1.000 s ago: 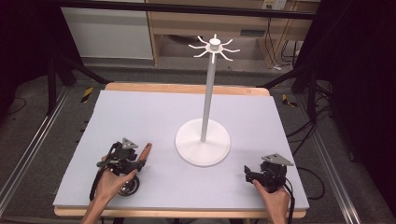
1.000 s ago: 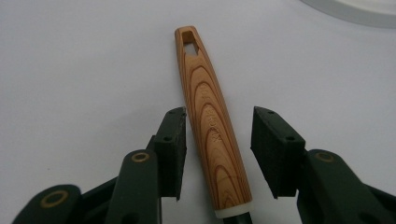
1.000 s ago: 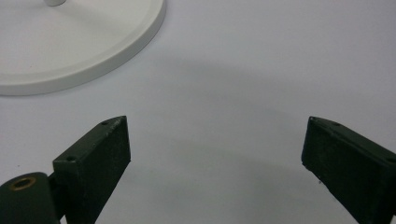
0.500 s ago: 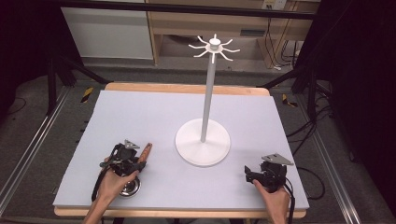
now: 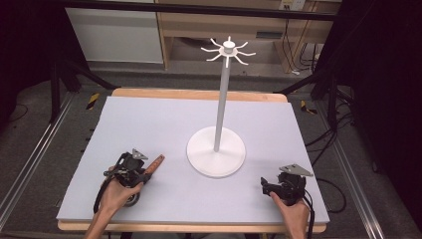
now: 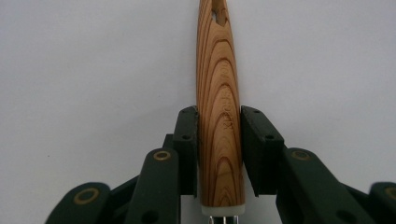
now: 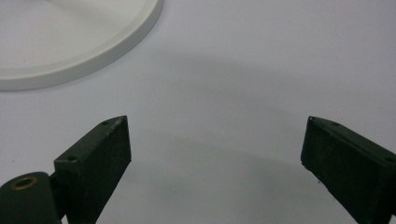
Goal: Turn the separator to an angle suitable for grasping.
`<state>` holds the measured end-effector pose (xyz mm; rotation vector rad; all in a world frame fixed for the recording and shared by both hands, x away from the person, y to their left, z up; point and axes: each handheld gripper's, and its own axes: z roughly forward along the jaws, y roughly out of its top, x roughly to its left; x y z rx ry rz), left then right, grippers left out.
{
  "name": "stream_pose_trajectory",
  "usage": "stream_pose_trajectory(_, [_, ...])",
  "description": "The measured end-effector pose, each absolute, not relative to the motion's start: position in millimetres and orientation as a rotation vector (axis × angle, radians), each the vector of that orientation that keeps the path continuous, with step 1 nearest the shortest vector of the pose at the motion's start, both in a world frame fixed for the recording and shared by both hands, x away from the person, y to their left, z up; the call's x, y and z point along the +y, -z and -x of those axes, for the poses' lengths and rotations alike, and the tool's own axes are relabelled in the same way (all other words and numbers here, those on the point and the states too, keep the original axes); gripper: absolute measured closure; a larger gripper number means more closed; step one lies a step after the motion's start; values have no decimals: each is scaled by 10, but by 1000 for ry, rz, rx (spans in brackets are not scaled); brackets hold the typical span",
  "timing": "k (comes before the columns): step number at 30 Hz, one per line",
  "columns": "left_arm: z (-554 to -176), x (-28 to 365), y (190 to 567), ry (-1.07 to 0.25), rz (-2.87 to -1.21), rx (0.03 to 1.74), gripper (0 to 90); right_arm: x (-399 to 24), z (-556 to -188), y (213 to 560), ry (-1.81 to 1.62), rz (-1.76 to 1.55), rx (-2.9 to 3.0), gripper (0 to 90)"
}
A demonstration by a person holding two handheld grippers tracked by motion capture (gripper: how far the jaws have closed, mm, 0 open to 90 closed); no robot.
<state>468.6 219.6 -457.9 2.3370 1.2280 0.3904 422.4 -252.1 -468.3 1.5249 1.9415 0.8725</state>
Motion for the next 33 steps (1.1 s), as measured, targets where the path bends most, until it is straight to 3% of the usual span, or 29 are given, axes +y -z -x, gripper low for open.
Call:
stream_pose_trajectory(3, [-4677, 2211, 4586, -403, -2339, 1208, 673, -2520, -4225, 4683, -872, -1525, 1943, 88])
stream_pose_trajectory(5, [-4669, 2196, 4585, -448, -2364, 1188, 597, -2517, -4226, 4684, -871, -1524, 1946, 88])
stream_pose_trajectory(10, [-4718, 2161, 4562, -474, -2409, 1155, 558, -2522, -4231, 4690, -865, -1517, 1953, 88])
stream_pose_trajectory(18, [-4848, 2089, 4510, -442, -2465, 1142, 571, -2538, -4239, 4694, -864, -1526, 1958, 89])
stream_pose_trajectory(25, [-4927, 2041, 4514, -411, -2507, 1150, 640, -2530, -4244, 4697, -863, -1529, 1973, 93])
stream_pose_trajectory(33, [-4970, 2044, 4512, -359, -2510, 1189, 639, -2540, -4252, 4701, -859, -1541, 1974, 93])
